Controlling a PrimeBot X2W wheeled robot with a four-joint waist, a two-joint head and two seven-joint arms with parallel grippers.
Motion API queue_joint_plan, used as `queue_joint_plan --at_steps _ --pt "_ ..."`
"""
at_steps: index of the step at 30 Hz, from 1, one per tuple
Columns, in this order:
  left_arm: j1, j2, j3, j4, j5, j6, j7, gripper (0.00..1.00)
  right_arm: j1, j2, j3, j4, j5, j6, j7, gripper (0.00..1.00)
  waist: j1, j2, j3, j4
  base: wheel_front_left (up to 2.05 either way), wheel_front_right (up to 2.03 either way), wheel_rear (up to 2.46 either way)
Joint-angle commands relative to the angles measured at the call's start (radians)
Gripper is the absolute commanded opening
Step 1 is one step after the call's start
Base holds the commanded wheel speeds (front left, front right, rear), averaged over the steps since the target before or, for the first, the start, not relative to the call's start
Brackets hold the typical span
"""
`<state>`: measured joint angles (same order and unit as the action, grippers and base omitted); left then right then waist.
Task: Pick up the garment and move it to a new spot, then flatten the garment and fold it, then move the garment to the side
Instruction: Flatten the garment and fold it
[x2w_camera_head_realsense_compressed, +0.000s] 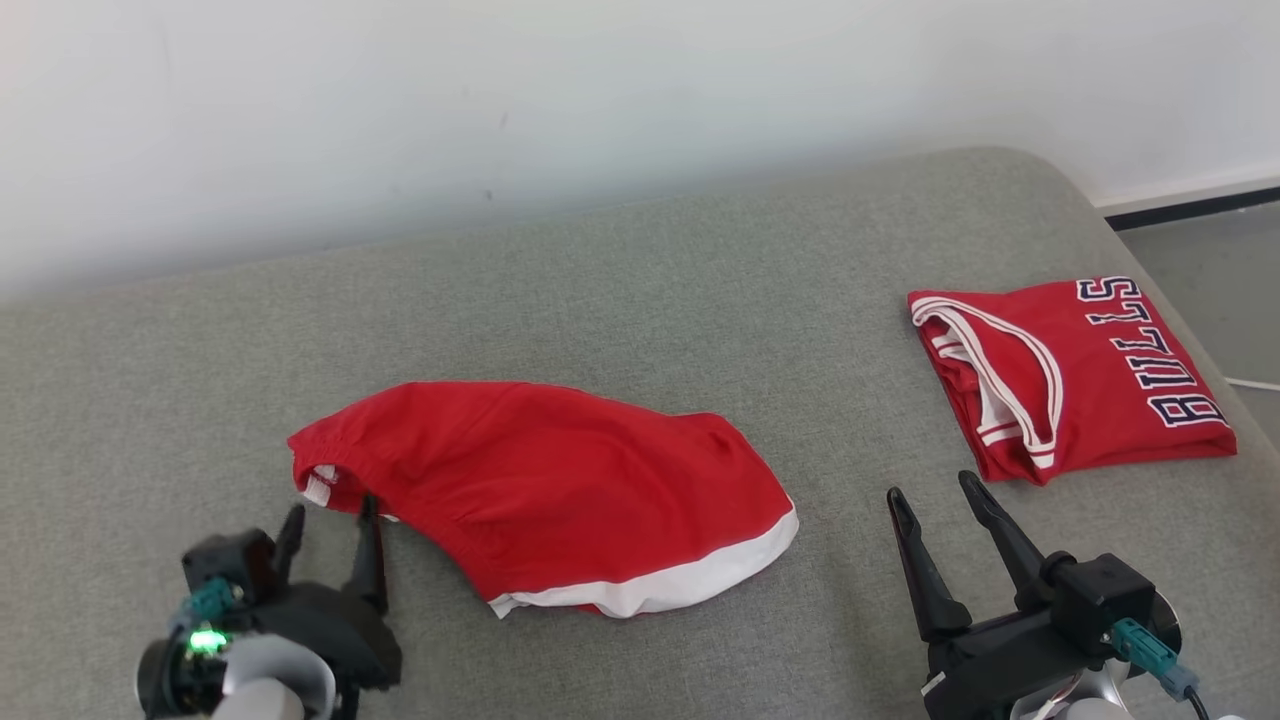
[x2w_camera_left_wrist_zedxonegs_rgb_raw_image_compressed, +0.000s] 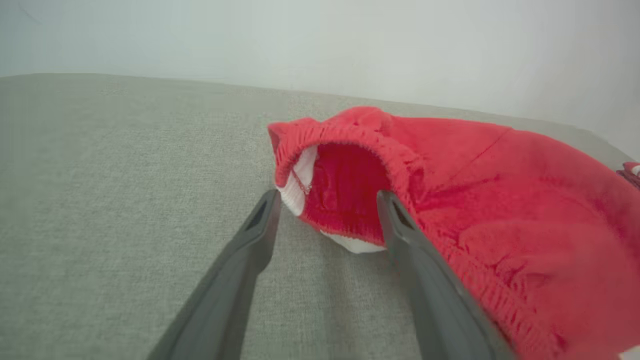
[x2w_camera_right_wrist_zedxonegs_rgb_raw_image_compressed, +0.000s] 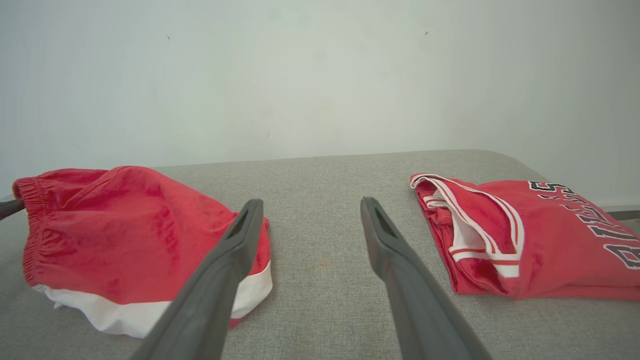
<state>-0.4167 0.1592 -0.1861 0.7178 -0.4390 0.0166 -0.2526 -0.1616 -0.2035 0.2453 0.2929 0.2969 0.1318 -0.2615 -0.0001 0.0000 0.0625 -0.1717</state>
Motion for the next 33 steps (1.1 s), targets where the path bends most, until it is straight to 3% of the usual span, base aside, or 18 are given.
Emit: queue_joint_plan --at_steps 1,9,13,22,28,29,30,31,33 --pt "0.027 -0.005 -0.005 -0.002 0.003 -0.005 -0.004 1.0 0.012 -0.002 -0.001 0.002 0.002 -0.002 -0.004 1.0 0.0001 0.0 -0.009 0.007 0.0 0.0 0.0" --pt "0.138 -0.053 -0.034 -0.122 0.016 -0.006 -0.012 1.0 0.018 0.006 -0.002 0.002 0.008 -0.002 -0.004 1.0 0.0001 0.0 -0.022 0.021 0.0 0.0 0.0" --pt "0.178 -0.083 -0.077 -0.201 -0.016 -0.039 -0.003 1.0 0.018 0.01 -0.006 -0.003 0.007 -0.002 -0.004 1.0 0.0001 0.0 -0.009 0.025 0.0 0.0 0.0" --pt "0.131 -0.094 -0.094 -0.196 -0.031 0.013 0.087 1.0 0.002 0.017 -0.007 -0.009 0.007 -0.002 -0.004 1.0 0.0001 0.0 0.015 0.009 0.0 0.0 0.0" --pt "0.104 -0.1 -0.09 -0.187 -0.084 0.003 0.116 1.0 0.001 0.022 -0.013 -0.011 0.006 -0.002 -0.004 1.0 0.0001 0.0 0.021 -0.004 0.0 0.0 0.0" --pt "0.099 -0.101 -0.091 -0.184 -0.09 0.001 0.123 0.8 0.001 0.022 -0.014 -0.011 0.006 -0.002 -0.004 1.0 0.0001 0.0 0.021 -0.005 0.0 0.0 0.0" --pt "0.094 -0.101 -0.09 -0.183 -0.097 -0.003 0.127 0.17 0.002 0.022 -0.015 -0.011 0.005 -0.002 -0.004 1.0 0.0001 0.0 0.022 -0.005 0.0 0.0 0.0" --pt "0.091 -0.102 -0.092 -0.18 -0.106 -0.008 0.136 0.0 0.002 0.022 -0.016 -0.012 0.005 -0.002 -0.004 1.0 0.0001 0.0 0.022 -0.005 0.0 0.0 0.0" --pt "0.084 -0.103 -0.1 -0.174 -0.113 -0.012 0.145 0.0 0.003 0.023 -0.019 -0.013 0.004 -0.002 -0.004 1.0 0.0001 0.0 0.023 -0.005 0.0 0.0 0.0"
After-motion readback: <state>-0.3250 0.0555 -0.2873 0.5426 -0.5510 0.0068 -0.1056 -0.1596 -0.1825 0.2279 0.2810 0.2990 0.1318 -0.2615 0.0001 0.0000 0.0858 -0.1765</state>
